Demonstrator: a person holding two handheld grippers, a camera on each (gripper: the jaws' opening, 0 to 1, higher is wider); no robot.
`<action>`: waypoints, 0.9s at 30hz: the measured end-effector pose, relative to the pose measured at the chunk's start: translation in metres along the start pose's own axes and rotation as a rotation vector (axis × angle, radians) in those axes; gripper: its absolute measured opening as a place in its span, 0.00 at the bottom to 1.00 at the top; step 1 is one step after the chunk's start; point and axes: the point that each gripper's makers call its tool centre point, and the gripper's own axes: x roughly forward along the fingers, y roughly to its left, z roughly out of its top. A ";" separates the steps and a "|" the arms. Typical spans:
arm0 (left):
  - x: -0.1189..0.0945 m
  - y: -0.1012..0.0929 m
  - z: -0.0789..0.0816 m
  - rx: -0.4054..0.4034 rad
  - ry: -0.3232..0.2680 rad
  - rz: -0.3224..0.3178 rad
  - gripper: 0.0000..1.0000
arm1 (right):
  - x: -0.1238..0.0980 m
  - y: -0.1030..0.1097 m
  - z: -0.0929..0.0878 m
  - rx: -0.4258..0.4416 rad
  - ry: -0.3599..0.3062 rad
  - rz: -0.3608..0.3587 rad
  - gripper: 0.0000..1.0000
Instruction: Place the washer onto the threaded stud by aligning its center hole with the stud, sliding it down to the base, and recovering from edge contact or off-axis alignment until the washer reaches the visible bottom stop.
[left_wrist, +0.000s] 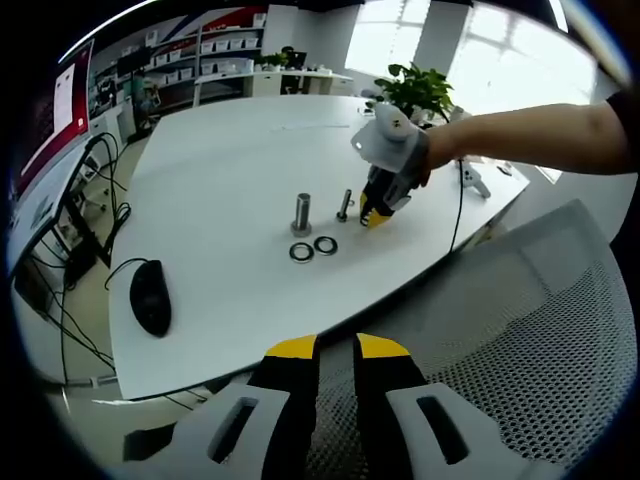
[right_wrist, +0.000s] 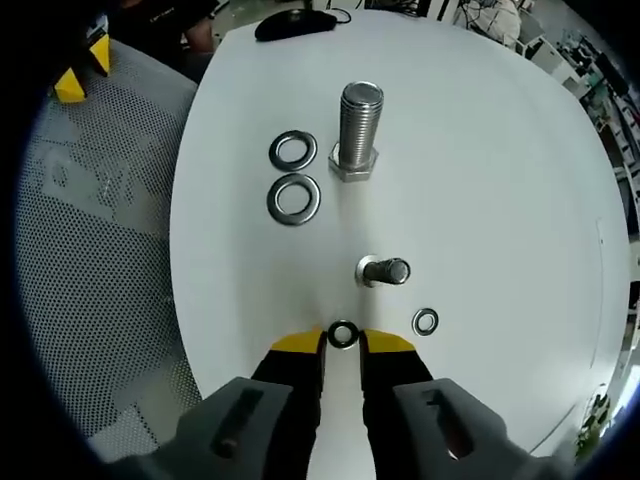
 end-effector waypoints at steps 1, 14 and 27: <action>0.000 0.000 0.000 0.000 0.000 0.000 0.11 | 0.000 0.001 0.000 0.002 -0.002 -0.002 0.16; 0.000 0.000 0.001 -0.002 -0.004 0.002 0.11 | -0.001 0.004 0.001 0.003 0.010 -0.006 0.15; -0.001 -0.002 0.002 -0.003 -0.004 0.005 0.12 | 0.000 0.004 0.002 0.005 0.096 -0.001 0.15</action>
